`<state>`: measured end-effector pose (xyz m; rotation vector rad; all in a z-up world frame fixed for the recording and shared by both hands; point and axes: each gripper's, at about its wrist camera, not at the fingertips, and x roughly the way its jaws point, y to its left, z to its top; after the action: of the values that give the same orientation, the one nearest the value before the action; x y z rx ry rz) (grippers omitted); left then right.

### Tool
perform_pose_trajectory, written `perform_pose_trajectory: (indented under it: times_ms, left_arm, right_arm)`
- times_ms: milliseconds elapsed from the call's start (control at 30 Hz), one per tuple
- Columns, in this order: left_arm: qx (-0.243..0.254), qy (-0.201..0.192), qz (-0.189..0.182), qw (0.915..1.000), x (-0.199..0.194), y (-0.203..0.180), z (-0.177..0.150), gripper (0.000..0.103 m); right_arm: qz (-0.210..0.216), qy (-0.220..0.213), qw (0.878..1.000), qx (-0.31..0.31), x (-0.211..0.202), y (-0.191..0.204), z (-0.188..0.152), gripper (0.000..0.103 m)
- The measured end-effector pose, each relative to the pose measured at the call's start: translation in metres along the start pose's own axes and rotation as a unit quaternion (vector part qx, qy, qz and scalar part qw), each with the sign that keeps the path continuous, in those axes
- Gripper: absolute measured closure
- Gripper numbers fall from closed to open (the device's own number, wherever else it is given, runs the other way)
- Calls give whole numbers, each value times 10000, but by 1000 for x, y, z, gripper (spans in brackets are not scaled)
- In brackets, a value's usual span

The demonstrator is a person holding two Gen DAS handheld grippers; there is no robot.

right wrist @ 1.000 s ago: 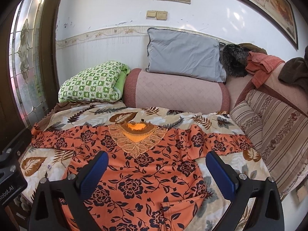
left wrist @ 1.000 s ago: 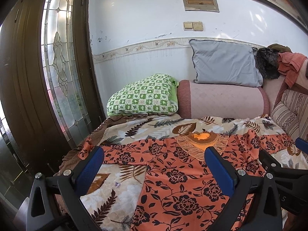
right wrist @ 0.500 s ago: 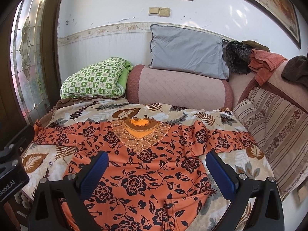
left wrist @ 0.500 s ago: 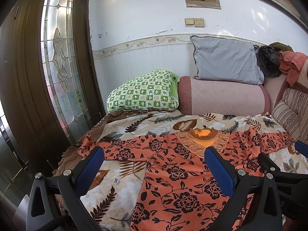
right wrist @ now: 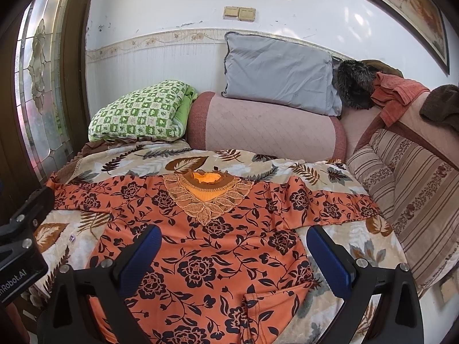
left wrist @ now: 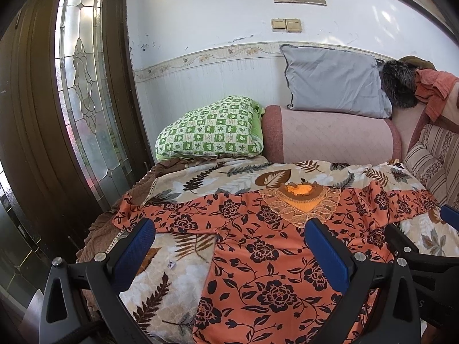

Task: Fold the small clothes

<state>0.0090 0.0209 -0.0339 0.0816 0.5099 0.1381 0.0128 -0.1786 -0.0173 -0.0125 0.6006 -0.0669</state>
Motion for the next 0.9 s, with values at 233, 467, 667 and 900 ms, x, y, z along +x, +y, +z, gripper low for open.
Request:
perform_pose_trajectory:
  times_ms: [233, 467, 667, 900]
  left_arm:
    - [-35, 102, -161, 9998, 5, -1, -3, 0]
    - [-26, 135, -172, 9998, 6, 0, -5, 0]
    - [32, 230, -177, 9996, 11, -1, -6, 0]
    - [22, 203, -299, 9993, 11, 0, -4, 0]
  right_arm:
    - [-86, -30, 9999, 46, -1, -5, -1, 1]
    - [-66, -7, 10000, 48, 1, -5, -1, 1]
    - [-47, 14, 10000, 53, 2, -3, -3, 1]
    - [-54, 34, 10000, 39, 4, -2, -3, 1]
